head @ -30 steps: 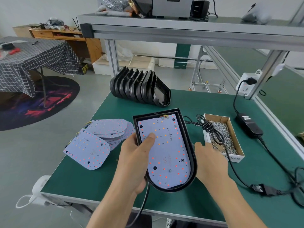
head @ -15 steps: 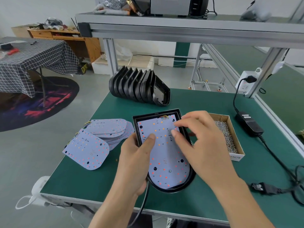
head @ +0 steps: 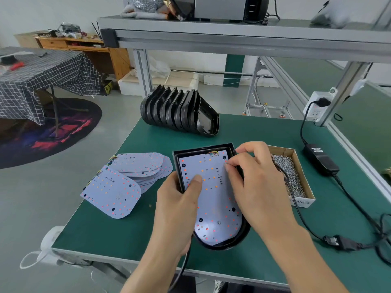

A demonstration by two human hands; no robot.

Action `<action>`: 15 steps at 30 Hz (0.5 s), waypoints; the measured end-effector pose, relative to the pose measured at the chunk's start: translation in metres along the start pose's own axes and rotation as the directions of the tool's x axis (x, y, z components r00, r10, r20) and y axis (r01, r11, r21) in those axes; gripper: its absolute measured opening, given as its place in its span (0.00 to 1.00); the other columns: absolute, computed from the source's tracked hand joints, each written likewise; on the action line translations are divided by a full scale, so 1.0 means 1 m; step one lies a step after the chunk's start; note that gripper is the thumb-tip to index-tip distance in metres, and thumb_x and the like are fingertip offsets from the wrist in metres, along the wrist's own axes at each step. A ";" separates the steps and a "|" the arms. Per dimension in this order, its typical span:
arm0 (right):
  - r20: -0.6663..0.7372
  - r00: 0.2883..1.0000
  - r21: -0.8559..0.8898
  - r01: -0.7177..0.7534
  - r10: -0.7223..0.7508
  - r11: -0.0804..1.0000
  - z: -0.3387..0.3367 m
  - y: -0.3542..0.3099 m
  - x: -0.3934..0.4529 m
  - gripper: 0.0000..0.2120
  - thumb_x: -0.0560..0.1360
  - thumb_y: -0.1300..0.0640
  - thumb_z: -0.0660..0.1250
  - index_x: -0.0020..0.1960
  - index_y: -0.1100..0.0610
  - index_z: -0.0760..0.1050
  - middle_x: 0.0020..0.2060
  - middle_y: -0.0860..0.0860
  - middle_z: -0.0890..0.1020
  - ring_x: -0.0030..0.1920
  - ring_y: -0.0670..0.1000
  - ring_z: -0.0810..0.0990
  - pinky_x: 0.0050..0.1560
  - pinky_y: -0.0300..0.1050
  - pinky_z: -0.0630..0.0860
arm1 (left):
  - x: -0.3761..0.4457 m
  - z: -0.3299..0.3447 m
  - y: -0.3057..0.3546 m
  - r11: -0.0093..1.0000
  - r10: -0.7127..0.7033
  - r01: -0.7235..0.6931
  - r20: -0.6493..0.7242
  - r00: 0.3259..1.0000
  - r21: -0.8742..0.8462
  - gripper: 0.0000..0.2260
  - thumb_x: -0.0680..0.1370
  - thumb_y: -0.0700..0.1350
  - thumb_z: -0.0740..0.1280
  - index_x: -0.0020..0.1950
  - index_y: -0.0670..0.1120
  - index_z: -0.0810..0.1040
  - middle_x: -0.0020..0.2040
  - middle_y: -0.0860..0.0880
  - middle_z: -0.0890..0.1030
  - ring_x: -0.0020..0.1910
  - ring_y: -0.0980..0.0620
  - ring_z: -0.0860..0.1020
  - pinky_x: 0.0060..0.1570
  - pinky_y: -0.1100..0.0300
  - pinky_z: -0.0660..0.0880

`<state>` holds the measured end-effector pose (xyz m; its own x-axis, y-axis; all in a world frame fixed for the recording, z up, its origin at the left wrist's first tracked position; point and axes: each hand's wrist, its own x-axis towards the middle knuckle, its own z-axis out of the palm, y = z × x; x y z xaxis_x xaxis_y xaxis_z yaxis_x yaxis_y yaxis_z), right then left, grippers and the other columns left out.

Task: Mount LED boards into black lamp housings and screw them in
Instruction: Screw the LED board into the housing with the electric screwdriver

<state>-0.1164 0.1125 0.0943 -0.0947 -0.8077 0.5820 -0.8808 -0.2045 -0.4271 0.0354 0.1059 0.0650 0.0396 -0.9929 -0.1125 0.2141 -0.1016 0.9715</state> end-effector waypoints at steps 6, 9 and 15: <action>-0.006 0.999 -0.001 -0.035 0.035 0.999 0.003 -0.003 -0.001 0.05 0.80 0.61 0.71 0.46 0.61 0.78 0.59 0.52 0.75 0.37 0.62 0.79 0.35 0.55 0.77 | -0.002 0.002 -0.001 0.996 0.074 -0.071 -0.050 0.996 0.062 0.07 0.73 0.55 0.70 0.47 0.55 0.83 0.47 0.49 0.88 0.50 0.36 0.85 0.54 0.32 0.81; -0.015 0.999 -0.014 -0.040 0.039 0.999 0.004 -0.003 -0.002 0.05 0.80 0.60 0.70 0.46 0.61 0.77 0.59 0.52 0.74 0.38 0.63 0.79 0.35 0.56 0.78 | -0.004 0.004 -0.001 0.990 0.110 -0.102 -0.085 0.990 0.098 0.06 0.73 0.54 0.71 0.46 0.54 0.83 0.45 0.48 0.87 0.44 0.38 0.84 0.49 0.34 0.81; -0.057 0.998 -0.013 -0.013 0.012 1.000 0.006 -0.005 -0.004 0.05 0.80 0.62 0.70 0.47 0.63 0.78 0.59 0.55 0.76 0.38 0.64 0.79 0.33 0.56 0.77 | -0.006 0.005 0.000 0.994 0.100 -0.093 -0.108 0.989 0.066 0.07 0.73 0.53 0.71 0.47 0.53 0.83 0.45 0.48 0.88 0.45 0.36 0.85 0.48 0.34 0.82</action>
<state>-0.1085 0.1130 0.0903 -0.1318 -0.7773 0.6152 -0.8853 -0.1868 -0.4258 0.0301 0.1115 0.0669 0.1658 -0.9855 -0.0371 0.1449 -0.0129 0.9894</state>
